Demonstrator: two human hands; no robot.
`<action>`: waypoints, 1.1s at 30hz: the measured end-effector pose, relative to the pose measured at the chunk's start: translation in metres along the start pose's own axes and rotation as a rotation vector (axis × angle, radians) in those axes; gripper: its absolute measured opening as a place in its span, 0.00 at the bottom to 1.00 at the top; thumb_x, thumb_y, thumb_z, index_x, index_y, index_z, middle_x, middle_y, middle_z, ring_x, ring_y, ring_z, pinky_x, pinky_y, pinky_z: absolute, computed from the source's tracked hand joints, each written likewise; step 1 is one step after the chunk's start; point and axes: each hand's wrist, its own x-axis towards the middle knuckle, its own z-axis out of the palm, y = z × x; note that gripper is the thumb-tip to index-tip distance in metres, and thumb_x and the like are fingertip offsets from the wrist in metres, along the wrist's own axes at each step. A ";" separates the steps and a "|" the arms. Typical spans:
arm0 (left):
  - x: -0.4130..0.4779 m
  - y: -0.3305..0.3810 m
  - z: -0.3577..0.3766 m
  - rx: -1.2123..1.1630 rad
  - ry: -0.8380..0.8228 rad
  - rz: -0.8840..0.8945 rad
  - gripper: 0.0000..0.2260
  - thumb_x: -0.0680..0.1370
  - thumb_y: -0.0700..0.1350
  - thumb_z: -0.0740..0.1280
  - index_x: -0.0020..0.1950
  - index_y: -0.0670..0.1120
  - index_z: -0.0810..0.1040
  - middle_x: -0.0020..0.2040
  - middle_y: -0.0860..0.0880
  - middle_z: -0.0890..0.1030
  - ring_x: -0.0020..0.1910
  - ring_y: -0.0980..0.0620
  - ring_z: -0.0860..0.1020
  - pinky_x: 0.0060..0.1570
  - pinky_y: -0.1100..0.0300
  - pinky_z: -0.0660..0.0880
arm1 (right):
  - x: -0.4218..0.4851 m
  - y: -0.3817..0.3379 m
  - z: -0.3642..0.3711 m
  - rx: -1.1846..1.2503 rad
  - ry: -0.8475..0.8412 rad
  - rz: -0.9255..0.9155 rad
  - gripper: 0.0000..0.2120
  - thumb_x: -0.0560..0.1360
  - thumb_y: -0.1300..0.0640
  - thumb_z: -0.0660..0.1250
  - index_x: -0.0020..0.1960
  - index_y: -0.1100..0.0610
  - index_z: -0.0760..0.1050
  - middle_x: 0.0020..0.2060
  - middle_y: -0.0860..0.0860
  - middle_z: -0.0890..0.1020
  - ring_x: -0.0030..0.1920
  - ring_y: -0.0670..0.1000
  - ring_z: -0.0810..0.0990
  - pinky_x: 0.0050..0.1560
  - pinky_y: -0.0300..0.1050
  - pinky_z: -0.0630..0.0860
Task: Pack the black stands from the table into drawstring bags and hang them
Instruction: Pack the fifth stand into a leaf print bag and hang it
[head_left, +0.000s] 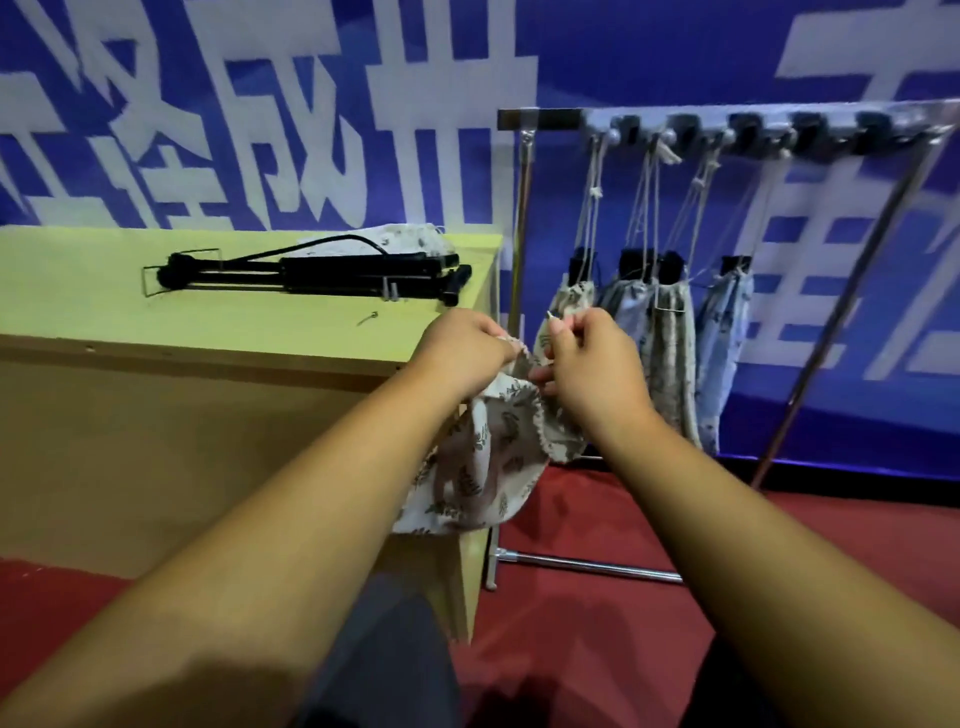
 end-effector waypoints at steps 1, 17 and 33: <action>-0.001 0.005 0.010 0.008 0.013 0.000 0.07 0.78 0.49 0.76 0.41 0.48 0.85 0.42 0.49 0.86 0.43 0.48 0.83 0.41 0.59 0.74 | -0.005 0.008 -0.010 0.026 0.016 -0.004 0.09 0.87 0.51 0.62 0.50 0.54 0.72 0.41 0.52 0.85 0.35 0.47 0.88 0.41 0.55 0.86; -0.010 -0.062 0.136 -0.080 -0.178 0.124 0.02 0.79 0.46 0.76 0.48 0.54 0.87 0.44 0.57 0.86 0.44 0.60 0.82 0.51 0.61 0.77 | -0.035 0.163 -0.049 -0.503 -0.259 -0.065 0.07 0.80 0.47 0.73 0.46 0.49 0.83 0.36 0.46 0.82 0.41 0.50 0.80 0.41 0.48 0.71; 0.020 -0.149 0.220 0.277 -0.436 -0.064 0.06 0.76 0.45 0.77 0.40 0.53 0.86 0.36 0.52 0.85 0.34 0.52 0.80 0.36 0.60 0.74 | 0.005 0.255 -0.022 -0.928 -0.772 0.125 0.22 0.75 0.63 0.70 0.64 0.44 0.81 0.49 0.49 0.85 0.46 0.55 0.82 0.43 0.46 0.78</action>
